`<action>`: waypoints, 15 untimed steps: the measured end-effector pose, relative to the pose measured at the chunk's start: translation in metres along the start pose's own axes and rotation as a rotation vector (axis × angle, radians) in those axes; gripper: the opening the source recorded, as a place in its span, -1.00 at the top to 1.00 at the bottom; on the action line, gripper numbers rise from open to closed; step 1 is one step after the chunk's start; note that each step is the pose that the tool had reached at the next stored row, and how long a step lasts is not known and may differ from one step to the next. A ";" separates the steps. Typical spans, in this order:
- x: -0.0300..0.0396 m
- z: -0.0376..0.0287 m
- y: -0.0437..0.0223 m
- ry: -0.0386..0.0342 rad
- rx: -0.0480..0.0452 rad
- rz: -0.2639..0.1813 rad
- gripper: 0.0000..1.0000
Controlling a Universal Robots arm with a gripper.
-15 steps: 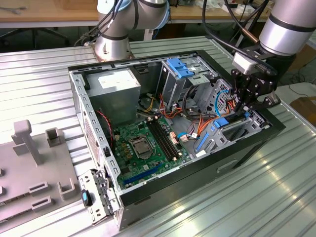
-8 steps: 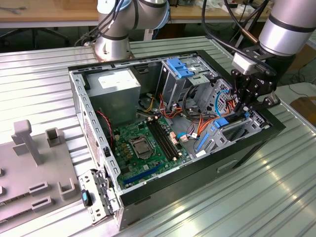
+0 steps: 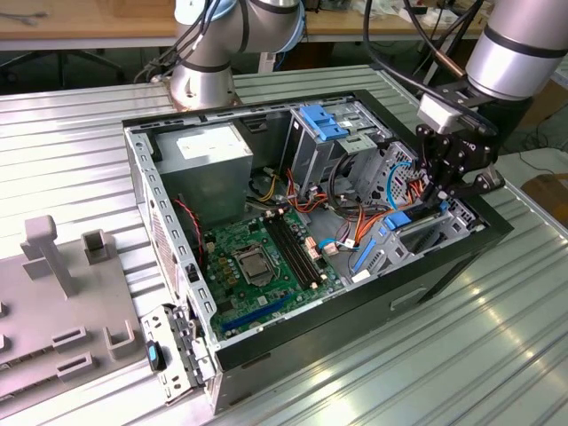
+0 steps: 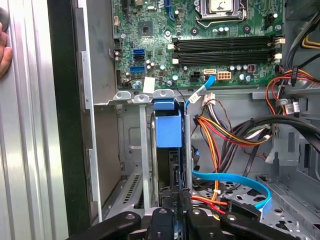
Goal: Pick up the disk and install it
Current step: 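Insert the first disk wire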
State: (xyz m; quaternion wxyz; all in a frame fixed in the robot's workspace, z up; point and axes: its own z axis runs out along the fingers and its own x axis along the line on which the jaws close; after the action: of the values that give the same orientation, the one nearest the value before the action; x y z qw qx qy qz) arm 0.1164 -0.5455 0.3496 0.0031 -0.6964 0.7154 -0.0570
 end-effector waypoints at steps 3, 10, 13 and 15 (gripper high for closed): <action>0.0000 -0.0003 0.0000 0.0003 0.0000 0.000 0.67; -0.0018 -0.0001 0.0002 0.0003 0.0000 0.000 0.67; -0.0018 0.0000 0.0002 0.0005 -0.0003 0.004 0.67; -0.0018 0.0001 0.0002 0.0019 -0.0016 0.021 0.67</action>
State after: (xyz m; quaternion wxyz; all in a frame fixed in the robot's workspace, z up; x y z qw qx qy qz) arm 0.1163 -0.5437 0.3493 0.0025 -0.6889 0.7226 -0.0571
